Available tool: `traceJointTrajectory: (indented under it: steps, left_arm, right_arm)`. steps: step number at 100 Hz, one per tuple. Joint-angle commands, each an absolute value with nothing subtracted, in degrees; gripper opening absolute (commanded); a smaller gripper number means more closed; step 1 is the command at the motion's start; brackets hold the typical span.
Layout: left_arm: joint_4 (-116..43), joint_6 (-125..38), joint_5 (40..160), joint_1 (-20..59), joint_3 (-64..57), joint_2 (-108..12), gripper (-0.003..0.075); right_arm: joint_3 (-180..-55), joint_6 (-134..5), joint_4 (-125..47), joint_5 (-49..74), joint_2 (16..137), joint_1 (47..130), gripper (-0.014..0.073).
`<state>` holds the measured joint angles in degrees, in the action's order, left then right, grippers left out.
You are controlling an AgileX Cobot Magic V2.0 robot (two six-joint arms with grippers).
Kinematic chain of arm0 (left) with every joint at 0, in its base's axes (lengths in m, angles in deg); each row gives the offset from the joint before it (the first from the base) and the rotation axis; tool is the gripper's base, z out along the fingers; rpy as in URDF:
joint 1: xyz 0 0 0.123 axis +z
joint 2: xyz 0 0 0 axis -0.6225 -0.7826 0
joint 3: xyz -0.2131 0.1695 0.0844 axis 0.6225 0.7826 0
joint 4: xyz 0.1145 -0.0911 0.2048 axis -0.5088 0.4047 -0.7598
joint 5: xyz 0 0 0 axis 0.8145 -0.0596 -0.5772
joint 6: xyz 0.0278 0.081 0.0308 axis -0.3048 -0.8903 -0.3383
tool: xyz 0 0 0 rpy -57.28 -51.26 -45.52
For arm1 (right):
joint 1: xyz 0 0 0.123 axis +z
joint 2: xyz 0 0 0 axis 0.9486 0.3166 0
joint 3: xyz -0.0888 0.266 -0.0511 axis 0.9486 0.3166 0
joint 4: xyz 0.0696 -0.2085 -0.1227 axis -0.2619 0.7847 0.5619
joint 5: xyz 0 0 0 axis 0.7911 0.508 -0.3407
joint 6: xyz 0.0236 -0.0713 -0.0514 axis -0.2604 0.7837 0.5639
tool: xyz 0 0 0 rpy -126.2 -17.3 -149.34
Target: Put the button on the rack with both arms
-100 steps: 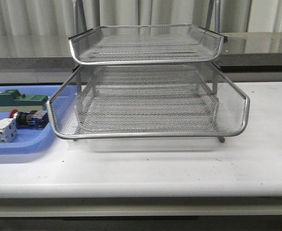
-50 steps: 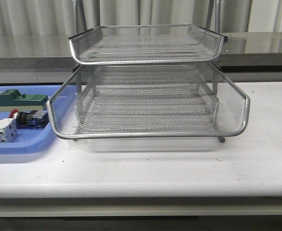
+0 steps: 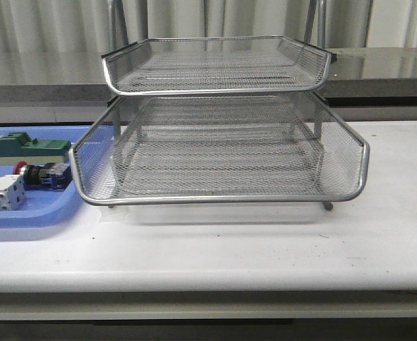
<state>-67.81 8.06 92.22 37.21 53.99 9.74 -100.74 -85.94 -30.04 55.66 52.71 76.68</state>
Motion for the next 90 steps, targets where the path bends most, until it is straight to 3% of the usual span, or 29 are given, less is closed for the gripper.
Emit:
traceJointTrajectory:
  steps: [1,90]
  left_arm:
    - [-67.56,8.47,87.75,37.31,56.51,11.48,-0.002]
    - [-67.45,8.47,87.03,37.31,52.26,10.61,-0.002]
  right_arm:
    - [-102.66,-85.88,-29.84,52.93,52.76,76.41,-0.0071]
    - [-102.66,-85.88,-29.84,52.93,52.76,76.41,-0.0071]
